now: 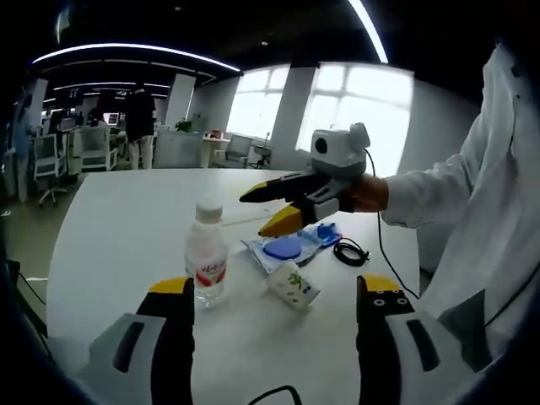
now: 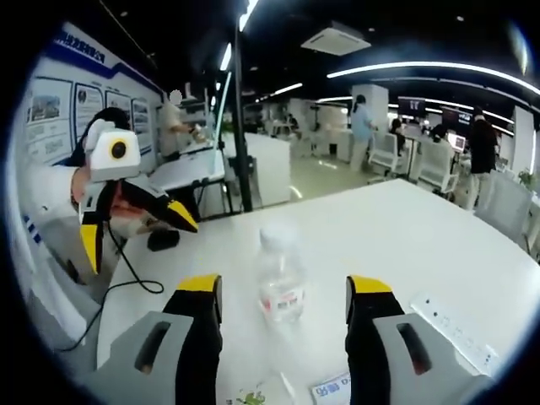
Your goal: Arrange the tabletop items into an orderly group along one side of the table until the central work area is clear of visible clutter.
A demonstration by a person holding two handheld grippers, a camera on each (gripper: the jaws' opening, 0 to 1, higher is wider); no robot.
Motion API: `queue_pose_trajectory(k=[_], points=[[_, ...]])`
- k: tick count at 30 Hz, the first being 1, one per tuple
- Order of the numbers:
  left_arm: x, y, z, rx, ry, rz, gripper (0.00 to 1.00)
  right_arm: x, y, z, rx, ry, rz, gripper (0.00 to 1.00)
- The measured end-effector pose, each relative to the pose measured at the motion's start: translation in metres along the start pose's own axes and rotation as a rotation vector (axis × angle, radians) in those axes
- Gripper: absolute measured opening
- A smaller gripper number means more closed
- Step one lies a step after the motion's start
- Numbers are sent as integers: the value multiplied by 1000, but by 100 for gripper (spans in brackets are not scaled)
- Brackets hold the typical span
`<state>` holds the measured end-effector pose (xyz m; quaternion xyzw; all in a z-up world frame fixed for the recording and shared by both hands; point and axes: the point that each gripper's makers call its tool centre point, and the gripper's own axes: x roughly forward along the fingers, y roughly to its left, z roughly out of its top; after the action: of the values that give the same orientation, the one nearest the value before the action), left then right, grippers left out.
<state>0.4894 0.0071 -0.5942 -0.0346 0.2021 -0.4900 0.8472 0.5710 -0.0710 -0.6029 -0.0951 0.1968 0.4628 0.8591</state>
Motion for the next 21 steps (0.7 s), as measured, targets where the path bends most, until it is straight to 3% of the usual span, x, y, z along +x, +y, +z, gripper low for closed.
queue_pose_trajectory(k=[16,21], points=[[3,-8,-2,5,25,-24,82,-35,-1,-34,-4,114,41,58],[1,-13,-5,5,32,-34,82,-43,1,-48,-18,179,86,55]])
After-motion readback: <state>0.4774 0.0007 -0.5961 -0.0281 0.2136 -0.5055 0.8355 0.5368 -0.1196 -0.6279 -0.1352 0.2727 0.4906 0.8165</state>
